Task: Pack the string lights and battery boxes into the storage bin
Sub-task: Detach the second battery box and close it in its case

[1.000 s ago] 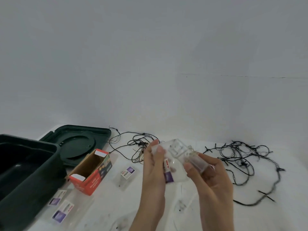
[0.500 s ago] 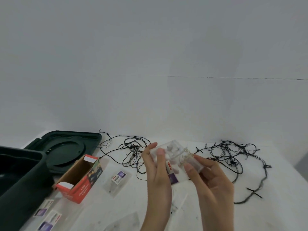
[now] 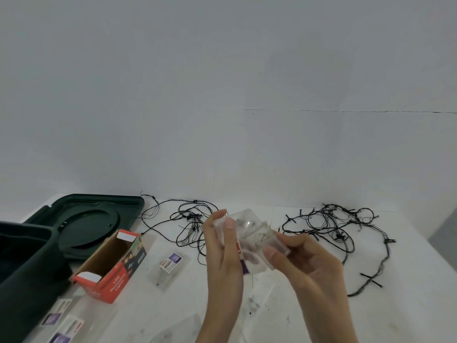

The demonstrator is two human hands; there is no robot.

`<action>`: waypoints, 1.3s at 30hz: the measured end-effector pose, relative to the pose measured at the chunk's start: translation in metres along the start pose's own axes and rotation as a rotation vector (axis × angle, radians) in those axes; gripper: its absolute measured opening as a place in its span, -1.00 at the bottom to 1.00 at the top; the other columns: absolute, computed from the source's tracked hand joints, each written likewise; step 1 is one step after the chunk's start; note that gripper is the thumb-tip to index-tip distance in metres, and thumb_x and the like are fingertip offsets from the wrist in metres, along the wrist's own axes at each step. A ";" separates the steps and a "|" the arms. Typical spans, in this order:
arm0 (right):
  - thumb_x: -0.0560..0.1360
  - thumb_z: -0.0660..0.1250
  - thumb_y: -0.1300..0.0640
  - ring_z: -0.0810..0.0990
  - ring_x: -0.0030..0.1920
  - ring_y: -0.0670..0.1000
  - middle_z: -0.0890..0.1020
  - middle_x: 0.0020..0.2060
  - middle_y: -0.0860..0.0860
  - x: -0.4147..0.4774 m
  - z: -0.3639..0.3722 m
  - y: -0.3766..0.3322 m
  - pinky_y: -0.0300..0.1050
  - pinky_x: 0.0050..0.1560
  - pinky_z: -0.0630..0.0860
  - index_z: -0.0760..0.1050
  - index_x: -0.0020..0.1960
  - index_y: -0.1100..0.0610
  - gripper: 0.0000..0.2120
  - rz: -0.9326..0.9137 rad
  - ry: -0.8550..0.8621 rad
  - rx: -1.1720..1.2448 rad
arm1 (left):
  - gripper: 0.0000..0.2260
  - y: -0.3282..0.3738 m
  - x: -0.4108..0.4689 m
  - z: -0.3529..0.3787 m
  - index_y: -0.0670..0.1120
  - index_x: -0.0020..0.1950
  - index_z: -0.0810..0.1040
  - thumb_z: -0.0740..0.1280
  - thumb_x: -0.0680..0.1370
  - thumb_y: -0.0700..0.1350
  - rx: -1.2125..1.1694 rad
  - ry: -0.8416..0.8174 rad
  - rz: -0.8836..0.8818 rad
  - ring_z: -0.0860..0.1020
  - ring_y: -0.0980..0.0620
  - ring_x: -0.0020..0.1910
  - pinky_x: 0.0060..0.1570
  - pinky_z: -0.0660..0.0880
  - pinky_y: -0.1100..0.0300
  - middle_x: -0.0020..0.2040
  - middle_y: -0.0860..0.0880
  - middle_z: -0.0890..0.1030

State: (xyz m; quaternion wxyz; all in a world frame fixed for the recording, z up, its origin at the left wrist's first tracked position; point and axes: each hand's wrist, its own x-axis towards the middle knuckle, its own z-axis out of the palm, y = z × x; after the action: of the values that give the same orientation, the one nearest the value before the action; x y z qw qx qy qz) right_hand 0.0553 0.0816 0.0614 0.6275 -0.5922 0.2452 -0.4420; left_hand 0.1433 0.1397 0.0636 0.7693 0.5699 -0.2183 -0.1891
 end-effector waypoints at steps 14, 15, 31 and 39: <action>0.25 0.37 -0.33 0.41 -0.32 -0.09 0.55 -0.25 -0.10 -0.014 0.018 0.026 -0.34 -0.25 0.39 0.62 -0.07 -0.22 -0.67 -0.285 0.362 -0.197 | -0.80 -0.001 -0.012 0.023 0.12 0.13 0.39 0.11 0.54 0.10 -0.020 -0.018 -0.069 0.56 0.21 -0.34 -0.31 0.55 0.23 -0.31 0.26 0.59; 0.29 0.32 -0.37 0.41 -0.31 -0.09 0.53 -0.21 -0.11 -0.014 0.017 0.027 -0.35 -0.25 0.38 0.63 -0.07 -0.21 -0.66 -0.310 0.356 -0.238 | -0.80 -0.001 -0.012 0.023 0.12 0.13 0.39 0.10 0.55 0.09 -0.025 -0.007 -0.071 0.57 0.22 -0.34 -0.32 0.54 0.25 -0.31 0.26 0.59; 0.43 0.31 0.04 0.47 -0.34 -0.11 0.51 -0.29 -0.10 -0.019 0.004 0.023 -0.41 -0.31 0.38 0.63 -0.31 0.09 -0.78 -0.514 0.250 -0.421 | -0.70 -0.001 -0.013 0.026 0.09 0.10 0.43 0.18 0.45 0.17 -0.065 0.049 -0.007 0.59 0.09 -0.26 -0.24 0.55 0.21 -0.25 0.13 0.60; 0.49 0.20 -0.23 0.49 -0.28 -0.12 0.53 -0.18 -0.11 -0.023 -0.003 0.016 -0.42 -0.25 0.37 0.60 -0.14 -0.09 -0.71 -0.426 0.138 -0.400 | -0.66 0.002 -0.012 0.022 0.07 0.12 0.44 0.19 0.43 0.19 -0.101 0.018 -0.033 0.60 0.12 -0.26 -0.29 0.54 0.22 -0.19 0.09 0.60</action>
State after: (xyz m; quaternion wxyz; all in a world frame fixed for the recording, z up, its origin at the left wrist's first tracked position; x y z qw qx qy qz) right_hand 0.0460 0.0979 0.0408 0.3732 -0.7108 0.2399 -0.5458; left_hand 0.1215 0.1297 0.0697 0.7958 0.5355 -0.1923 -0.2074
